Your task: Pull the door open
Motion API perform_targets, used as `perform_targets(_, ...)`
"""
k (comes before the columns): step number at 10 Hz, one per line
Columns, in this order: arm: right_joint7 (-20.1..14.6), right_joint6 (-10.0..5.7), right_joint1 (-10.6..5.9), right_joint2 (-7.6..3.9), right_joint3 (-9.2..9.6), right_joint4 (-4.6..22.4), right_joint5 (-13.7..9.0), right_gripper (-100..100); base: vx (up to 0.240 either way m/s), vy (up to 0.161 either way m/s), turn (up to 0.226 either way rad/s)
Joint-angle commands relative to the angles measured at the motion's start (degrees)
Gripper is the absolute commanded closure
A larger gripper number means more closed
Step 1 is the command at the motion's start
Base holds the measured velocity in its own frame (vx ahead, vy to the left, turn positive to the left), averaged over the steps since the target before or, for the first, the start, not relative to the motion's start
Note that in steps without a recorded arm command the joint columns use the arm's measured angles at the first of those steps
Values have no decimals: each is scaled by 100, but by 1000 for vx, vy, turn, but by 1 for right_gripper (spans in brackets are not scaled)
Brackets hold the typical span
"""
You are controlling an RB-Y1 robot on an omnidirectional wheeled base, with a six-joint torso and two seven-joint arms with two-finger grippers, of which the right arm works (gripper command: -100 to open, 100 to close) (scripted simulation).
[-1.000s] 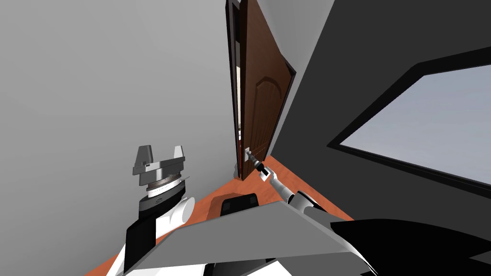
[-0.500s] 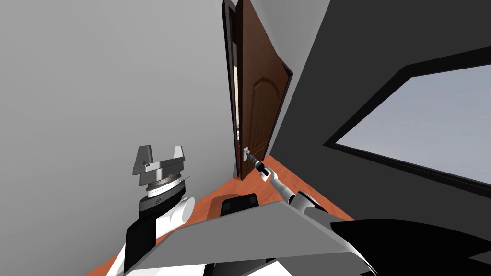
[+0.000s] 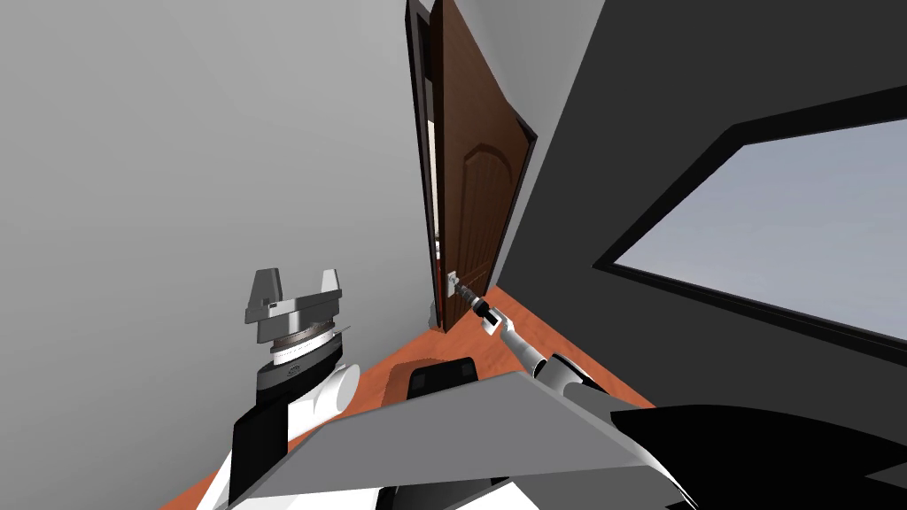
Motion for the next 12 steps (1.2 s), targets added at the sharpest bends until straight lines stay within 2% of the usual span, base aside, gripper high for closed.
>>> perform_targets(1,161,-12,7,-10,-9,-8,51,-100,-12,-14,-14)
perform_targets(3,542,-58,24,-39,-43,-17,251,-100,-19,-24,-32)
perform_targets(4,633,-58,24,-39,-43,-17,251,-100,-16,-22,-9)
perform_targets(5,839,-81,32,-53,-61,-21,351,-100,-13,-18,-17)
perform_targets(6,865,-81,32,-53,-61,-21,351,-100,-11,-13,-15)
perform_targets(11,1670,-166,64,-105,-127,-36,729,-100,-16,-21,-25)
perform_targets(12,1704,-166,64,-105,-127,-36,729,-100,-14,-19,-12)
